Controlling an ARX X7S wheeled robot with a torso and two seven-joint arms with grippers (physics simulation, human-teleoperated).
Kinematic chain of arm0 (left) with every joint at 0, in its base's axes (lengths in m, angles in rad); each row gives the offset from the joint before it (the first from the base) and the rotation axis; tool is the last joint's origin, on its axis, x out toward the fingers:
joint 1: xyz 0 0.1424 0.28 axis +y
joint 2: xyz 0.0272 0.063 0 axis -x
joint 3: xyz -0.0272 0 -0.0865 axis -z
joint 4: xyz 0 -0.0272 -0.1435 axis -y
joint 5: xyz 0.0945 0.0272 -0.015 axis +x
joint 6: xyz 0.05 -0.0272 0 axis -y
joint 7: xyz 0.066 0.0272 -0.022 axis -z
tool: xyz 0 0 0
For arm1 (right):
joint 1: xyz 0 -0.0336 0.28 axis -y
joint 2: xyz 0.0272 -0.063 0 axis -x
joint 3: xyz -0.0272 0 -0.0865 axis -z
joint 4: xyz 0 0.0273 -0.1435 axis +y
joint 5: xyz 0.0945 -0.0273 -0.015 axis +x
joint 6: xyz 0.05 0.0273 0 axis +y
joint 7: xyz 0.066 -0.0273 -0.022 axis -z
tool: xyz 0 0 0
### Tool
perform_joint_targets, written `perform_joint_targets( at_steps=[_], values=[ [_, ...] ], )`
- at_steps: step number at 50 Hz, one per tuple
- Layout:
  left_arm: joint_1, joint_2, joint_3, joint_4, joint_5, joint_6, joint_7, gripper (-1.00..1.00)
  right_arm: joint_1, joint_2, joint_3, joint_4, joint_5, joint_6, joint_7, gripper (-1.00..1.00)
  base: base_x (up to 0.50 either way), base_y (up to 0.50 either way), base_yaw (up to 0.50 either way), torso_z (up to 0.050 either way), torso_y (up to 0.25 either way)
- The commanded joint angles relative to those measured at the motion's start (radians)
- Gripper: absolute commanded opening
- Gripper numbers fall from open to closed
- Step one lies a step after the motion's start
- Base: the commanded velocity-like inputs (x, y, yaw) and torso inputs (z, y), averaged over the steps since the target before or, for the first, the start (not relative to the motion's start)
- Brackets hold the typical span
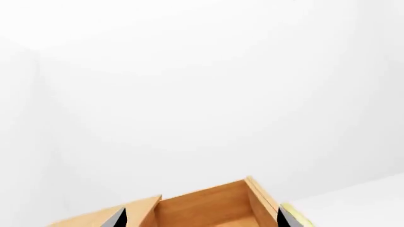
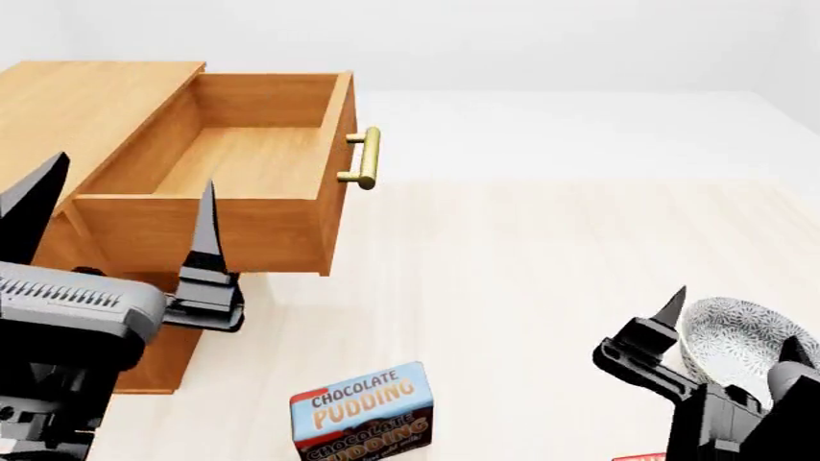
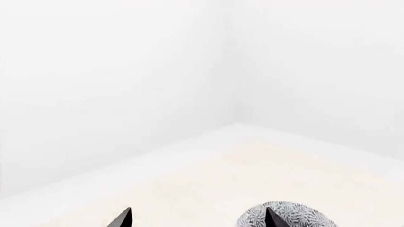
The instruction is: Put the butter at the back in the top drawer of the cabinet and close it.
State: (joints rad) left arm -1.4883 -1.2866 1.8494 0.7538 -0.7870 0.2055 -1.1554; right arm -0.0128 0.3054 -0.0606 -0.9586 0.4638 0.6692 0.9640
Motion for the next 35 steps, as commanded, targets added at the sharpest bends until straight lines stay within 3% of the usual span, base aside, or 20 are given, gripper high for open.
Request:
perform_joint_targets(
  at_steps=[1,13,21,35],
  values=[
    [0.084,-0.072,0.042,0.005,0.114,0.103,0.001,1.0,0.034,-0.155,0.042,-0.005,-0.101,0.086,0.294,1.0,0.0,0.0,0.0,0.0,0.0],
    [0.117,-0.049,0.051,-0.048,0.119,0.155,0.011,1.0,0.134,-0.29,0.26,0.053,0.06,0.092,0.438,1.0,0.0,0.0,0.0,0.0,0.0],
    [0.136,-0.031,0.056,-0.061,0.13,0.162,0.004,1.0,0.158,-0.292,0.371,0.108,0.254,0.003,0.555,1.0,0.0,0.0,0.0,0.0,0.0],
    [0.158,-0.024,0.063,-0.061,0.14,0.175,0.005,1.0,0.146,-0.269,0.433,0.176,0.433,-0.065,0.562,1.0,0.0,0.0,0.0,0.0,0.0]
  ],
)
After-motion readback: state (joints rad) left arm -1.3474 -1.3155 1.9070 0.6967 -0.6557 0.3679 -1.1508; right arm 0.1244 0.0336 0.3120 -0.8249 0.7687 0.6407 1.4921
